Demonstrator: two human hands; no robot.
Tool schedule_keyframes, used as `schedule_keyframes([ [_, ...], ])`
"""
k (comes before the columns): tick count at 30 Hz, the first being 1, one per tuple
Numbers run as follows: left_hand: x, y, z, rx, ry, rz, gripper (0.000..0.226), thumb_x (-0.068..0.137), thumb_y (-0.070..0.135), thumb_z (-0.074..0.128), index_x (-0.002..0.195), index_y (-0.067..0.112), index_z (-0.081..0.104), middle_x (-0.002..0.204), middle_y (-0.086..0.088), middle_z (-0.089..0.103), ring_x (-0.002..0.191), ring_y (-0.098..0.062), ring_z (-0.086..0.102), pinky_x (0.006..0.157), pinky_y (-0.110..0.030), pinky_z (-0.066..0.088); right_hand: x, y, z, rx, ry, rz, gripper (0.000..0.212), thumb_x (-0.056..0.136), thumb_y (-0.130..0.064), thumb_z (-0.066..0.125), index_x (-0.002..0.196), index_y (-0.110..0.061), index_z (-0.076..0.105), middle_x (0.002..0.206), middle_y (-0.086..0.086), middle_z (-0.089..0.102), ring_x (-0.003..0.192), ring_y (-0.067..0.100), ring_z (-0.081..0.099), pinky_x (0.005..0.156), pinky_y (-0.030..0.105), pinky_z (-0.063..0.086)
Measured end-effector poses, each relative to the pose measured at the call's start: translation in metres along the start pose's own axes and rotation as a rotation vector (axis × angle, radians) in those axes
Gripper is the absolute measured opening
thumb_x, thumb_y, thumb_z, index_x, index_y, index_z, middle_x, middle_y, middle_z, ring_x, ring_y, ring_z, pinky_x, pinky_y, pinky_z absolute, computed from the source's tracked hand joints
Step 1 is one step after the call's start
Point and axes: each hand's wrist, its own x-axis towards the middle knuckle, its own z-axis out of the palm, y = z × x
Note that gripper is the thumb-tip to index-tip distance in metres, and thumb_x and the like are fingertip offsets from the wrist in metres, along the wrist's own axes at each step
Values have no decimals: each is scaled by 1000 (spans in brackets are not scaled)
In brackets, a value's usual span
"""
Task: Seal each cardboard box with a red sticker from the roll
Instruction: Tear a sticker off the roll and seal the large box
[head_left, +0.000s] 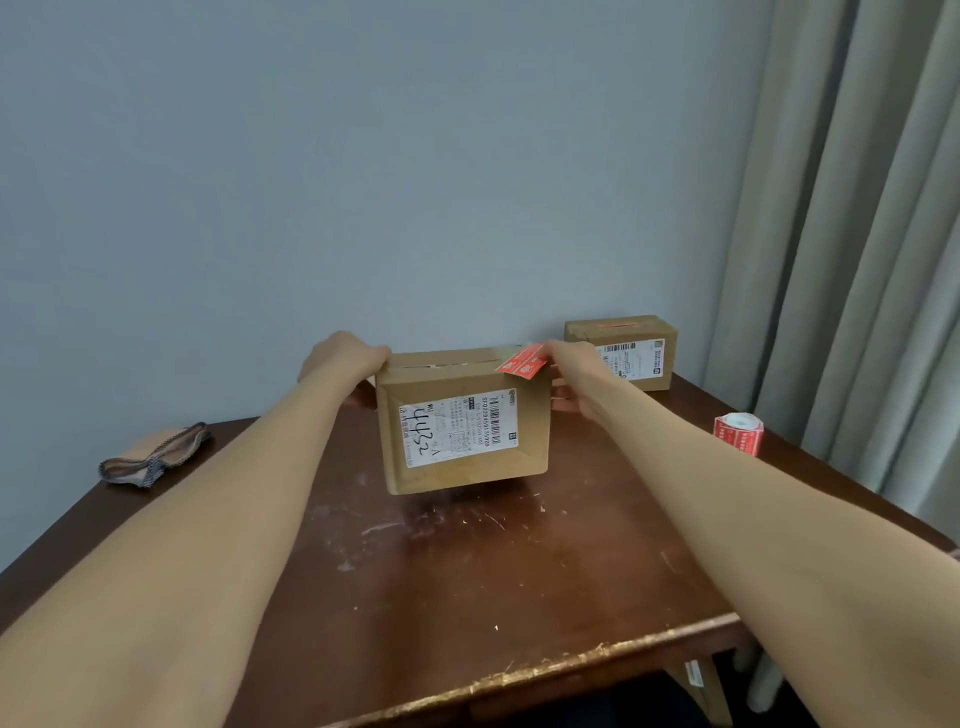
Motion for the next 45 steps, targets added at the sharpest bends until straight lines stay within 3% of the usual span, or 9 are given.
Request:
schedule_keyframes([
  [7, -31, 40, 51, -84, -133, 105, 17, 80, 24, 59, 70, 11, 56, 71, -9, 66, 68, -29, 71, 72, -40, 60, 3, 12, -54, -100, 231, -33, 18, 87, -15, 47, 92, -10, 63, 92, 8, 63, 79, 20, 55, 62, 29, 40],
  [12, -22, 47, 83, -67, -200, 118, 18, 83, 23, 58, 85, 6, 58, 89, -10, 65, 72, -31, 69, 70, -38, 60, 17, 30, -62, -88, 231, -29, 29, 91, -9, 46, 110, 6, 63, 96, 16, 65, 88, 21, 56, 83, 35, 47],
  [20, 25, 30, 100, -179, -173, 104, 24, 91, 22, 53, 99, 3, 65, 100, -15, 65, 94, -31, 62, 82, -41, 56, 51, 33, -38, -63, 156, -65, 31, 95, -13, 51, 115, 8, 60, 114, 19, 66, 90, 17, 53, 83, 32, 40],
  [23, 31, 32, 106, -277, -196, 96, 19, 92, 20, 51, 99, 7, 64, 101, -13, 65, 93, -28, 60, 76, -38, 50, 59, 35, -33, -35, 133, -60, 27, 95, -14, 51, 109, 5, 63, 109, 18, 67, 91, 17, 54, 84, 33, 41],
  [29, 24, 42, 116, -328, -215, 85, 11, 88, 22, 59, 80, 15, 56, 83, -2, 60, 83, -22, 57, 70, -32, 47, 61, 32, -49, -72, 228, -74, 12, 92, -15, 46, 84, -17, 54, 81, 4, 58, 78, 17, 49, 71, 32, 38],
  [31, 16, 48, 119, -319, -236, 90, 16, 88, 23, 60, 76, 15, 55, 81, -2, 59, 83, -23, 57, 69, -30, 47, 58, 32, -58, -100, 277, -60, 14, 91, -16, 43, 84, -16, 56, 83, 6, 60, 78, 18, 50, 69, 32, 38],
  [37, -6, 62, 127, -280, -281, 153, 35, 84, 29, 66, 105, 3, 60, 105, -16, 66, 97, -31, 64, 83, -43, 53, 48, 32, -82, -134, 367, -28, 18, 92, -21, 44, 86, -14, 60, 89, 6, 65, 81, 20, 58, 71, 32, 46],
  [41, -13, 68, 127, -213, -291, 187, 27, 88, 27, 62, 98, 7, 49, 103, -12, 59, 95, -30, 60, 82, -41, 52, 41, 34, -87, -166, 371, -22, 20, 93, -24, 46, 95, -13, 63, 96, 7, 67, 85, 21, 61, 75, 32, 49],
  [45, -17, 71, 124, -126, -267, 206, 25, 89, 25, 62, 77, 11, 45, 99, -10, 54, 87, -27, 54, 76, -39, 52, 35, 30, -88, -164, 328, -23, 21, 94, -22, 48, 103, -11, 63, 97, 6, 67, 82, 17, 59, 60, 25, 44],
])
